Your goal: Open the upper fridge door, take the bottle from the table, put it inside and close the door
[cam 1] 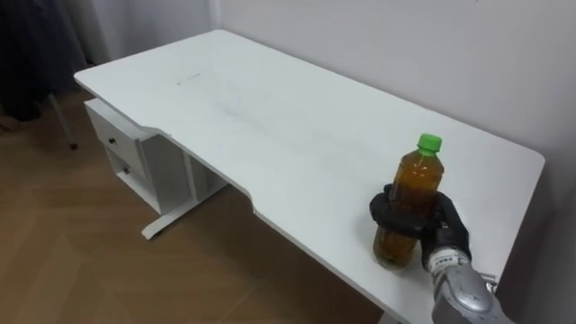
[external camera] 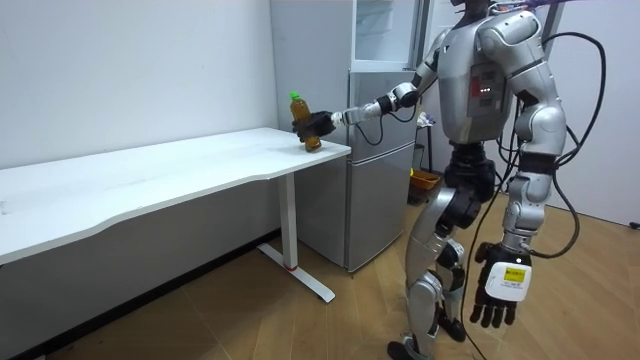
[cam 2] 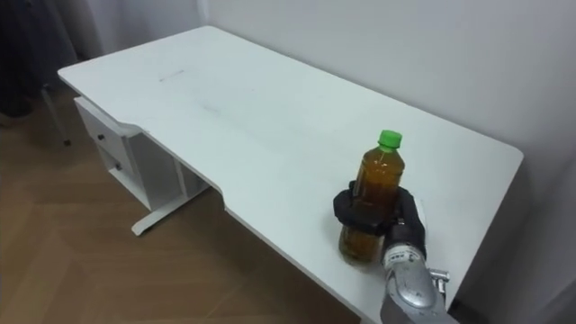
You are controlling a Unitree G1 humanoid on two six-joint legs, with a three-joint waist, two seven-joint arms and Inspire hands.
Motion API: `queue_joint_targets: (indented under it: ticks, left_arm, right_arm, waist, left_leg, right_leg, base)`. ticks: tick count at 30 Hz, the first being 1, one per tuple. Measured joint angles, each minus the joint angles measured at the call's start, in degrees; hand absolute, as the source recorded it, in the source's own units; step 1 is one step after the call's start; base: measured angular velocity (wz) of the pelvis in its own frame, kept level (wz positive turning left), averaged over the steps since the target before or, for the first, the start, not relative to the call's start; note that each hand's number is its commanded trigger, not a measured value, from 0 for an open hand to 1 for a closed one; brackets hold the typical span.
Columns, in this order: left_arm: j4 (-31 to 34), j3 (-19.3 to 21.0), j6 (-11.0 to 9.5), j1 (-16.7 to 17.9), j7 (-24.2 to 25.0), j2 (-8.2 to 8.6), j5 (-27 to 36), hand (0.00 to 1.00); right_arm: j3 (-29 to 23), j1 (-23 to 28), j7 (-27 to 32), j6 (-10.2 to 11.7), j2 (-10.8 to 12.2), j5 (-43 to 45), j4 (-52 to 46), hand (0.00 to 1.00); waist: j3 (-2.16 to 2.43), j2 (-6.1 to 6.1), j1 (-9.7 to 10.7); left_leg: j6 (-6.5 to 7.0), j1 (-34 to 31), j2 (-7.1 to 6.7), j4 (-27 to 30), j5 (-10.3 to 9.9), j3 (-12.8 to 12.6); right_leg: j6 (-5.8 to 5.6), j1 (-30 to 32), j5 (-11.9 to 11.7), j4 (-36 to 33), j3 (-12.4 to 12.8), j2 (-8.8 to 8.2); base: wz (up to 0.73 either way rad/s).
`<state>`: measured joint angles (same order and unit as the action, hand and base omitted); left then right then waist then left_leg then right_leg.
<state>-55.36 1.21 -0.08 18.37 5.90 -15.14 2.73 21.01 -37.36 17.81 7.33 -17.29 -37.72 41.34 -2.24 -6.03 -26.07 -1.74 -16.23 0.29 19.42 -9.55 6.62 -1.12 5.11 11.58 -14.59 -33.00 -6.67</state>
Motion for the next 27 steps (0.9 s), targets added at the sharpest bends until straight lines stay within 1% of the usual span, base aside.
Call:
queue_joint_targets:
  ticks: [1,3,4,5,6,8,9,10,11,12,13,14,15,16,17,19,20,21,22,23,24,25,27]
  left_arm:
    - [0.0,0.7,0.0,0.2,0.0,0.17,0.0,0.0]
    - [-0.3,1.6,-0.2,0.2,0.0,0.22,0.0,0.0]
    - [-0.2,2.6,-0.3,0.3,0.0,0.4,0.0,0.0]
    - [-0.2,3.3,-0.3,0.4,0.0,0.49,0.0,0.0]
    - [-0.3,3.6,-0.3,0.5,-0.1,0.32,0.1,0.0]
    - [-0.2,3.7,-0.8,0.6,-0.4,0.36,0.0,0.0]
    - [-0.3,3.8,-1.1,0.6,-0.4,0.38,0.0,0.0]
    - [-0.4,4.4,-1.7,0.7,-0.3,0.46,0.1,0.0]
    - [-0.4,4.4,-2.1,0.7,-0.3,0.54,0.0,0.0]
    - [-0.6,4.4,-2.2,0.7,-0.2,0.6,0.0,0.0]
    - [-0.9,4.4,-2.5,0.6,-0.3,0.71,0.0,0.0]
    - [-1.1,4.4,-2.6,0.6,-0.3,0.78,0.0,0.0]
    - [-1.4,4.5,-2.5,0.2,-0.3,0.81,0.0,0.0]
    - [-1.6,4.5,-2.3,-0.1,-0.3,0.89,-0.1,0.0]
    - [-1.5,4.5,-2.3,-0.2,-0.4,0.92,-0.2,0.0]
    - [-1.4,4.5,-2.3,-0.2,-0.5,1.1,-0.6,0.0]
    - [-1.5,4.8,-2.3,-0.1,-0.5,1.17,-0.7,0.0]
    - [-1.5,5.0,-2.2,0.0,-0.5,1.28,-0.7,0.0]
    - [-1.6,5.6,-1.8,0.3,-0.5,1.48,-0.9,0.0]
    - [-2.3,5.8,-1.6,0.4,-0.4,1.45,-1.3,0.0]
    - [-2.4,5.9,-1.4,0.6,-0.4,1.46,-1.6,0.0]
    - [-2.5,5.9,-1.2,0.9,-0.4,1.53,-2.6,0.0]
    - [-2.5,5.9,-1.2,1.2,-0.4,1.69,-3.5,0.0]
  right_arm:
    - [0.0,1.2,-0.8,-0.3,-0.4,0.9,-2.9,1.0]
    - [0.0,4.3,-2.4,-0.5,-1.9,3.6,-9.0,1.0]
    - [0.0,7.0,-3.2,-0.9,-3.2,5.0,-14.2,1.0]
    - [0.0,8.2,-3.5,-1.0,-3.7,6.1,-16.7,1.0]
    - [0.0,10.3,-3.7,-1.1,-4.3,7.8,-21.7,1.0]
    - [0.0,12.6,-4.3,-1.1,-4.8,10.5,-28.7,1.0]
    - [0.0,12.8,-4.4,-1.1,-4.9,10.9,-30.0,1.0]
    - [-0.1,13.2,-4.6,-1.1,-5.3,11.2,-32.3,1.0]
    - [-0.2,13.3,-4.7,-1.1,-6.0,11.7,-34.5,1.0]
    - [-0.3,13.3,-4.7,-1.1,-6.4,12.0,-35.6,1.0]
    - [-1.0,13.3,-4.7,-1.2,-7.0,12.3,-38.2,1.0]
    - [-1.5,13.3,-4.8,-1.2,-7.2,12.3,-39.4,1.0]
    - [-2.8,13.4,-4.9,-1.2,-7.4,11.8,-41.6,1.0]
    - [-3.0,13.3,-6.1,-1.2,-7.4,11.4,-43.7,1.0]
    - [-3.1,13.4,-6.8,-1.2,-7.4,11.6,-44.6,1.0]
    - [-4.5,13.4,-9.0,-1.5,-7.5,13.0,-47.3,1.0]
    - [-5.6,13.7,-9.4,-2.0,-7.6,13.6,-48.9,1.0]
    - [-6.2,13.8,-9.7,-2.0,-7.6,13.8,-49.6,1.0]
    - [-7.4,13.9,-10.5,-2.3,-7.6,13.7,-50.9,1.0]
    - [-8.4,13.9,-11.1,-2.5,-7.6,13.7,-52.4,1.0]
    - [-8.8,13.9,-11.3,-2.7,-7.6,13.7,-53.2,1.0]
    - [-10.1,13.9,-11.6,-2.7,-7.6,13.6,-54.8,1.0]
    - [-12.0,13.9,-11.7,-2.7,-7.6,13.4,-56.9,1.0]
  waist:
    - [0.02,0.03,0.7]
    - [0.05,0.07,0.9]
    - [0.08,0.07,1.3]
    - [0.1,0.09,1.9]
    - [0.1,0.1,3.1]
    - [0.14,0.06,4.9]
    - [0.15,0.06,5.3]
    - [0.53,-0.08,6.2]
    - [0.65,-0.1,7.6]
    - [0.76,-0.15,8.2]
    - [0.94,-0.16,9.6]
    - [0.94,-0.15,10.2]
    - [1.05,-0.04,10.9]
    - [1.4,0.08,11.8]
    - [1.63,0.18,12.1]
    - [1.87,0.72,13.4]
    - [1.98,0.98,13.9]
    - [2.0,1.09,14.0]
    - [2.09,1.37,14.1]
    - [2.07,1.7,14.8]
    - [2.19,1.85,15.1]
    - [2.43,2.04,16.0]
    - [2.53,2.23,16.7]
  left_leg:
    - [0.02,0.4,0.03,-0.2,0.0,-0.4]
    - [0.04,1.4,0.22,-0.9,0.0,-1.6]
    - [0.07,2.2,0.29,-1.3,0.0,-2.4]
    - [0.08,2.6,0.3,-1.6,0.0,-2.6]
    - [0.09,3.7,0.4,-2.3,0.0,-3.2]
    - [0.1,6.3,0.93,-3.9,0.0,-5.7]
    - [0.1,7.1,1.06,-4.3,0.0,-6.3]
    - [0.1,8.3,1.26,-5.0,0.0,-7.4]
    - [0.1,9.4,1.34,-5.5,0.0,-7.9]
    - [0.1,10.0,1.38,-5.9,0.0,-8.3]
    - [0.11,10.5,1.4,-5.9,0.0,-8.7]
    - [0.11,10.9,1.42,-6.0,0.0,-8.9]
    - [0.17,11.6,1.5,-6.0,-0.1,-9.6]
    - [0.21,12.0,1.53,-6.2,-0.1,-9.8]
    - [0.22,12.2,1.53,-6.3,-0.1,-9.8]
    - [0.27,13.6,1.5,-6.7,-0.1,-9.8]
    - [0.28,14.3,1.52,-6.9,-0.2,-10.0]
    - [0.28,14.7,1.58,-7.2,-0.2,-10.2]
    - [0.27,15.4,1.75,-7.5,-0.2,-11.0]
    - [0.26,15.8,1.86,-7.6,-0.2,-11.2]
    - [0.25,15.9,1.9,-7.7,-0.2,-11.2]
    - [0.22,15.9,1.98,-7.8,-0.2,-11.4]
    - [0.2,16.1,2.05,-7.9,-0.2,-11.5]
  right_leg:
    - [-0.01,0.0,0.0,0.0,0.5,-0.02]
    - [-0.05,-0.2,0.0,0.0,1.6,-0.12]
    - [-0.1,-0.4,-0.1,-0.1,2.3,-0.23]
    - [-0.14,-0.6,-0.1,-0.1,2.6,-0.23]
    - [-0.2,-1.2,-0.1,0.1,3.1,-0.2]
    - [-0.2,-2.0,-0.1,0.1,5.0,-0.07]
    - [-0.2,-2.3,-0.1,0.1,5.6,-0.01]
    - [-0.19,-2.6,-0.1,0.0,6.6,0.09]
    - [-0.19,-3.1,-0.1,0.0,7.4,0.15]
    - [-0.19,-3.2,-0.1,0.0,7.8,0.19]
    - [-0.19,-3.6,-0.1,0.0,8.4,0.2]
    - [-0.19,-3.9,-0.1,0.0,8.6,0.21]
    - [-0.2,-4.2,-0.1,0.0,9.2,0.24]
    - [-0.2,-4.6,-0.1,0.0,9.2,0.23]
    - [-0.21,-4.7,-0.1,0.1,9.3,0.23]
    - [-0.25,-5.9,-0.2,0.2,9.4,0.24]
    - [-0.26,-6.4,-0.2,0.2,9.5,0.25]
    - [-0.25,-6.5,-0.2,0.1,9.6,0.27]
    - [-0.24,-6.6,-0.2,0.1,10.3,0.41]
    - [-0.2,-7.1,-0.2,0.1,10.7,0.51]
    - [-0.21,-7.2,-0.2,0.0,10.8,0.52]
    - [-0.2,-7.2,-0.2,0.0,10.9,0.61]
    - [-0.15,-7.3,-0.2,-0.1,11.0,0.68]
  base:
    - [-0.29]
    - [-0.29]
    - [-0.26]
    - [-0.25]
    - [-0.27]
    - [-0.48]
    - [-0.54]
    - [-0.43]
    - [-0.4]
    - [-0.25]
    - [-0.18]
    - [-0.21]
    - [-0.18]
    - [-0.12]
    - [0.0]
    - [0.0]
    - [-0.06]
    - [-0.19]
    - [-0.22]
    - [-0.17]
    - [-0.08]
    - [0.0]
    - [-0.06]
